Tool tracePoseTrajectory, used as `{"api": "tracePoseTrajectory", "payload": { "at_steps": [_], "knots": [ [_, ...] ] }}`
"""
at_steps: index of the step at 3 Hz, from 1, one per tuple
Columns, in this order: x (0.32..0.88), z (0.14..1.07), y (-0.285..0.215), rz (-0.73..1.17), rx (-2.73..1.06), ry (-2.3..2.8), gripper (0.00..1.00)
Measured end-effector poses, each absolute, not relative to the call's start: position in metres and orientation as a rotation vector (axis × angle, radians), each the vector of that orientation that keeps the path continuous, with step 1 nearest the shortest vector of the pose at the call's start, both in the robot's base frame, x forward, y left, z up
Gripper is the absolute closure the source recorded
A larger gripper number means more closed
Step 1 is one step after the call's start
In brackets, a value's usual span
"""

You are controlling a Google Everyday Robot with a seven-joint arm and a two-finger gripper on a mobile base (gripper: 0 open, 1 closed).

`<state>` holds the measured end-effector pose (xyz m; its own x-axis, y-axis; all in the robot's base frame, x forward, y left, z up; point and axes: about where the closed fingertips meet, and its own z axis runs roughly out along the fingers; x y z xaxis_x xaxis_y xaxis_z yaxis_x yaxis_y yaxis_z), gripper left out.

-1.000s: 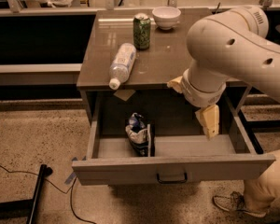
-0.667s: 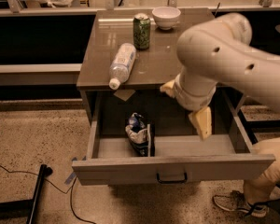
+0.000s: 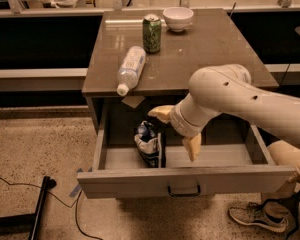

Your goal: Pick blue chip bag from top drawer and place on counter

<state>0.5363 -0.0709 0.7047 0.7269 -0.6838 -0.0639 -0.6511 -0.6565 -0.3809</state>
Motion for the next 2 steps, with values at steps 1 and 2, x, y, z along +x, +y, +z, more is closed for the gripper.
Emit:
{"api": "tracePoseTrajectory", "payload": {
  "at_steps": [1,2],
  "knots": [
    [0.543,0.697,-0.04,-0.102,-2.538,0.786,0.0],
    [0.542,0.684,-0.016,-0.04,-2.511,0.566,0.0]
  ]
}}
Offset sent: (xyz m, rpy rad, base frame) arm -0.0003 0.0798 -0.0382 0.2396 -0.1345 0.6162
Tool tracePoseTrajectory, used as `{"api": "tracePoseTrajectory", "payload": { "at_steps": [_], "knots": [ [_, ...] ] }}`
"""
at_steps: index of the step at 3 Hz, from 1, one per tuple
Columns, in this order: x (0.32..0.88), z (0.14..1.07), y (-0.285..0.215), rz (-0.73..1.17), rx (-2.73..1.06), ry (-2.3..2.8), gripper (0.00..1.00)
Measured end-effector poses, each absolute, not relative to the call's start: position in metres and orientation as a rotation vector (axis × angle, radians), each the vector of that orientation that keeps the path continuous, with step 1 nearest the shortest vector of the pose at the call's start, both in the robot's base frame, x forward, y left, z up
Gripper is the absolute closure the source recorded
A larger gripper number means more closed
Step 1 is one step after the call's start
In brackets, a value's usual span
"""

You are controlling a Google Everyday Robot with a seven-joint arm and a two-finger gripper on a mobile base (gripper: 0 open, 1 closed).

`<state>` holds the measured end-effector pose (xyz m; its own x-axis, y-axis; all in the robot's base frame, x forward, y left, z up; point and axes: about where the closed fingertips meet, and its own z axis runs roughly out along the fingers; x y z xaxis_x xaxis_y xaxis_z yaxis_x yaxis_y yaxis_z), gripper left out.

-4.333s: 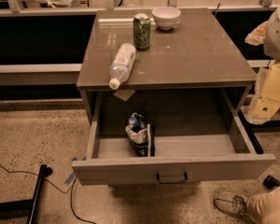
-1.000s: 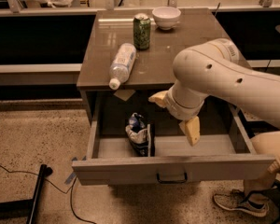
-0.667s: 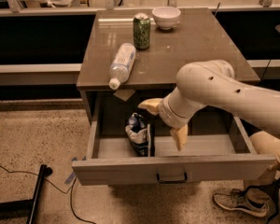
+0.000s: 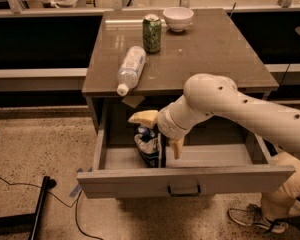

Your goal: Pick blue chip bag from top drawer and place on counter

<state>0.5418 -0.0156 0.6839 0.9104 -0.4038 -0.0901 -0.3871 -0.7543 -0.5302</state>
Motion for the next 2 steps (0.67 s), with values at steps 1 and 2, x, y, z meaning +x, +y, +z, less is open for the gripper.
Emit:
{"api": "tracePoseTrajectory", "payload": {
  "at_steps": [1,2],
  "knots": [
    [0.532,0.668,0.003,0.006,-2.516,0.374,0.16],
    [0.524,0.652,0.012,0.02,-2.549,0.276,0.39]
  ]
}}
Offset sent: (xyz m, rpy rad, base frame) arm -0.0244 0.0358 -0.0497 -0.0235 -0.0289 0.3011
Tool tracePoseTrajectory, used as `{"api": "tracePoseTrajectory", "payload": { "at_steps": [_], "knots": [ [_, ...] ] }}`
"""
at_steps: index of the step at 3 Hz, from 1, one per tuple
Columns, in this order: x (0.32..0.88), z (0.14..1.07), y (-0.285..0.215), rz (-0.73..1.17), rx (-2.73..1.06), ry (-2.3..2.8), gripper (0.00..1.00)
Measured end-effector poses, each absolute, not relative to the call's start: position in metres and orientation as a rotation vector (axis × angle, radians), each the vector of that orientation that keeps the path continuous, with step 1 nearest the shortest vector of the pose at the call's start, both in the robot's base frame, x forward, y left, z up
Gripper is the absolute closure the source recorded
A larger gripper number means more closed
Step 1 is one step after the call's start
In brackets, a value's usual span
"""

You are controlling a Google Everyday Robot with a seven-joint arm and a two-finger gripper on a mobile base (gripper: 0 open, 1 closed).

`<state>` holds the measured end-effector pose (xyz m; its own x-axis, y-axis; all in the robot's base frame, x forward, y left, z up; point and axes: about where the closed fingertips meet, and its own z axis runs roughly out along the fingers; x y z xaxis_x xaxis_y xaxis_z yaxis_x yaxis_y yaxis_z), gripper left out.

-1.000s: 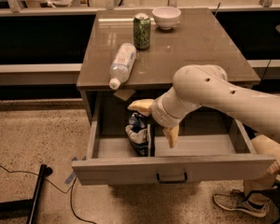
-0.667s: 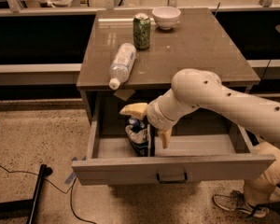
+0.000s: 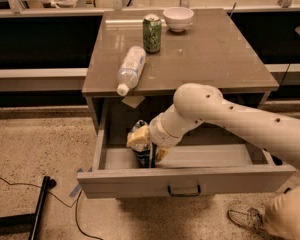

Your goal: Pick blue chip bag from top drawer and place on counter

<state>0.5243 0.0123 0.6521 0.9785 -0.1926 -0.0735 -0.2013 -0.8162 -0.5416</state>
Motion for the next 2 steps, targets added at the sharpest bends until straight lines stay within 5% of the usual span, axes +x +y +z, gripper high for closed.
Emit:
{"api": "tracePoseTrajectory", "payload": {
  "at_steps": [2],
  "knots": [
    [0.519,0.661,0.009,0.095,-2.417,0.25,0.94]
  ]
}}
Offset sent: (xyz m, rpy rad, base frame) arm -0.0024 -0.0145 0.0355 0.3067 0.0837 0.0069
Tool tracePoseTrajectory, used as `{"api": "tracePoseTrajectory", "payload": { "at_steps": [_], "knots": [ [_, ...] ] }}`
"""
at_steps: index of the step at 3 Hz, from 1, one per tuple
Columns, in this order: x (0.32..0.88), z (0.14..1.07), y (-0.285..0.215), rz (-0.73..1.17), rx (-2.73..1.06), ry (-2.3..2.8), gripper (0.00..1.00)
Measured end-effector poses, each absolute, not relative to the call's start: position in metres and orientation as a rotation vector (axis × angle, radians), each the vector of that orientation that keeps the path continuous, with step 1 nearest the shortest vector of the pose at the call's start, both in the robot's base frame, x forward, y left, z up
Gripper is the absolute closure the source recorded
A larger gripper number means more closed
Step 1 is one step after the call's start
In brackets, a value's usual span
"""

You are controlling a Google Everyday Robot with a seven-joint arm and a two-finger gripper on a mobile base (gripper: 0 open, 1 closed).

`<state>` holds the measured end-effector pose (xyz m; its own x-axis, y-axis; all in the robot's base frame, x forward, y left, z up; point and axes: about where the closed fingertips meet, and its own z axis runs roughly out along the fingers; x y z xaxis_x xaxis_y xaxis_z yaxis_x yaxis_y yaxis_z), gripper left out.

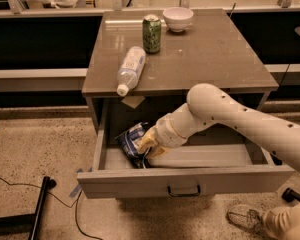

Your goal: Pick blue chip bag from top drawer and place on counter

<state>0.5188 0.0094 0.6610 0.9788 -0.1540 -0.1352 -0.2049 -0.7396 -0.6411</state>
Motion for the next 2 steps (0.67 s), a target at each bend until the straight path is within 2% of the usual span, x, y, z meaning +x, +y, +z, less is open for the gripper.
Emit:
{"api": "tracePoseTrajectory", "payload": {
  "at_steps": [1,2],
  "knots": [
    [0.516,0.717,-0.005,0.067,-2.22,0.202,1.0],
    [0.505,0.778,-0.042,-0.047,-2.057,0.147,1.0]
  ]
}}
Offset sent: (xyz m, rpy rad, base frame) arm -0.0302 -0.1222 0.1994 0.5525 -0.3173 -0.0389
